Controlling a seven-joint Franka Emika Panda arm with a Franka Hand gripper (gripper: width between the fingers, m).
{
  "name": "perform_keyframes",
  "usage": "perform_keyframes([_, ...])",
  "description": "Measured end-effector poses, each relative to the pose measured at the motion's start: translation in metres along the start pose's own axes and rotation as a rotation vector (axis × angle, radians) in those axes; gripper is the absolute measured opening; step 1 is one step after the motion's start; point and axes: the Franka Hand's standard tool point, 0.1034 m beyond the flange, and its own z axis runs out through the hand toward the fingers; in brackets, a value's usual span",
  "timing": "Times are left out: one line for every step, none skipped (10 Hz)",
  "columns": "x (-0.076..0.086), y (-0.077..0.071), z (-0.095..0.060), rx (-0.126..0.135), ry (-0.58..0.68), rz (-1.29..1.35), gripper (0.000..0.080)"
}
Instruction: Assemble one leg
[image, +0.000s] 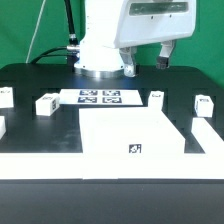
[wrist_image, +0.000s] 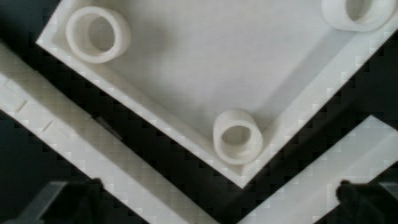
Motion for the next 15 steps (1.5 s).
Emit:
perform_keyframes([0.0, 0.0, 0.0, 0.0, 0.0, 0.0, 0.065])
perform_keyframes([0.0, 0.0, 0.0, 0.0, 0.0, 0.0, 0.065])
perform_keyframes([0.0, 0.0, 0.0, 0.0, 0.0, 0.0, 0.065])
perform_keyframes([0.0, 0.0, 0.001, 0.001, -0.001, 0.0, 0.065])
perform_keyframes([0.0, 0.0, 0.001, 0.001, -0.001, 0.0, 0.065])
perform_keyframes([0.0, 0.0, 0.001, 0.002, -0.002, 0.0, 0.065])
perform_keyframes([0.0, 0.0, 0.001, 0.002, -0.002, 0.0, 0.065])
perform_keyframes([-0.001, -0.001, 0.002, 0.002, -0.002, 0.0, 0.065])
perform_keyframes([-0.001, -0.001, 0.002, 0.002, -0.002, 0.0, 0.065])
perform_keyframes([-0.001, -0.001, 0.003, -0.001, 0.003, -0.026, 0.065])
perform_keyframes([-0.008, -0.004, 0.012, -0.015, 0.022, -0.111, 0.065])
perform_keyframes([-0.016, -0.01, 0.021, -0.015, 0.022, -0.228, 0.065])
perform_keyframes([-0.024, -0.017, 0.03, 0.001, 0.008, -0.34, 0.065])
perform_keyframes([-0.029, -0.02, 0.035, 0.03, -0.017, -0.416, 0.065])
perform_keyframes([-0.026, -0.019, 0.034, 0.025, -0.013, -0.392, 0.065])
